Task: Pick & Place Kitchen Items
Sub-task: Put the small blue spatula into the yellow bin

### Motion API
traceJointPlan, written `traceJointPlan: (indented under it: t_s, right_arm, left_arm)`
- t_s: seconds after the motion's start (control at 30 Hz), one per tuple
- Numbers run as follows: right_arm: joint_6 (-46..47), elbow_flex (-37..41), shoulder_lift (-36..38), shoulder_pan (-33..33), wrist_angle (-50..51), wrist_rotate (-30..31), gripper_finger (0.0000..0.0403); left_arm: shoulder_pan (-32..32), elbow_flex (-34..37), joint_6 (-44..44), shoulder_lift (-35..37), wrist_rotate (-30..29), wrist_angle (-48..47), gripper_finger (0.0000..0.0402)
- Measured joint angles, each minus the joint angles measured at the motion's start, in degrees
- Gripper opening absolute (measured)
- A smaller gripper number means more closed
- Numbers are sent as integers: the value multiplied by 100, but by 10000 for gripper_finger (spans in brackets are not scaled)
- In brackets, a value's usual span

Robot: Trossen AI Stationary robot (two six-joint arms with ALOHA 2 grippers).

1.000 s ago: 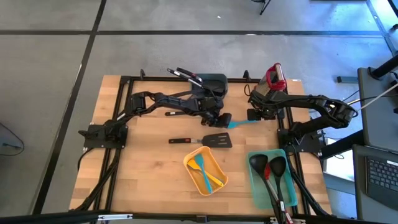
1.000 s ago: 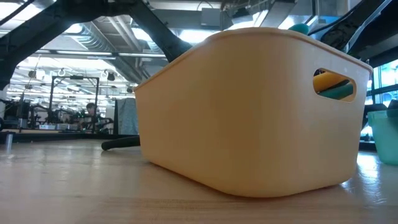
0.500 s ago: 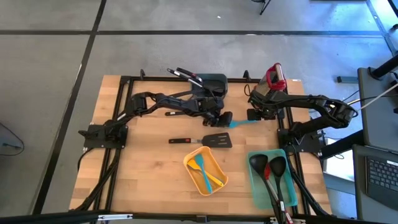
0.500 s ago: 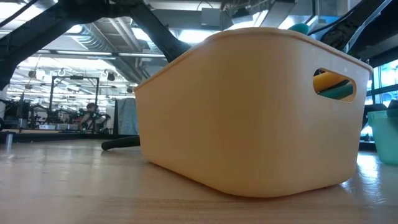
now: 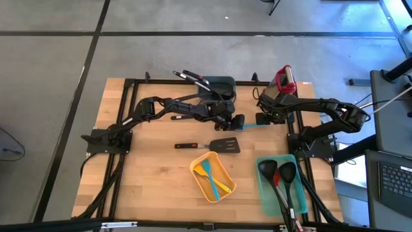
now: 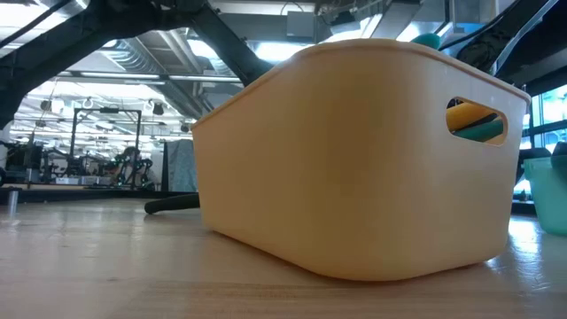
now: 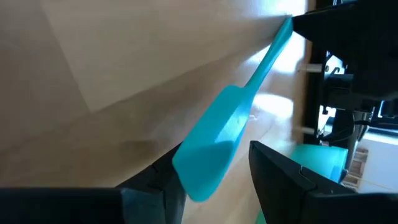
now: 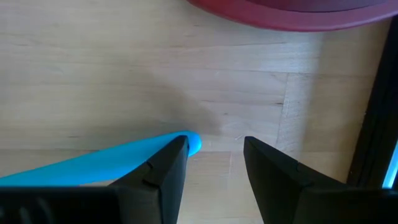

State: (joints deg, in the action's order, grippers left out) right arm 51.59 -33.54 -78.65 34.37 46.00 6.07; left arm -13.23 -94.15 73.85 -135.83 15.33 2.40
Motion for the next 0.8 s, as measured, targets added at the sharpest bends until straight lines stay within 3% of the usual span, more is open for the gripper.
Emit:
traceJointPlan:
  t_s: [0.63, 0.8]
  right_arm:
    - [-151, 0, 0, -2, -4, -9, 167]
    - [-172, 0, 0, -2, -11, -9, 167]
  left_arm:
    - [-4, -126, -18, -249, -323, 316, 156]
    - [-31, -124, -18, -250, -162, 325, 117]
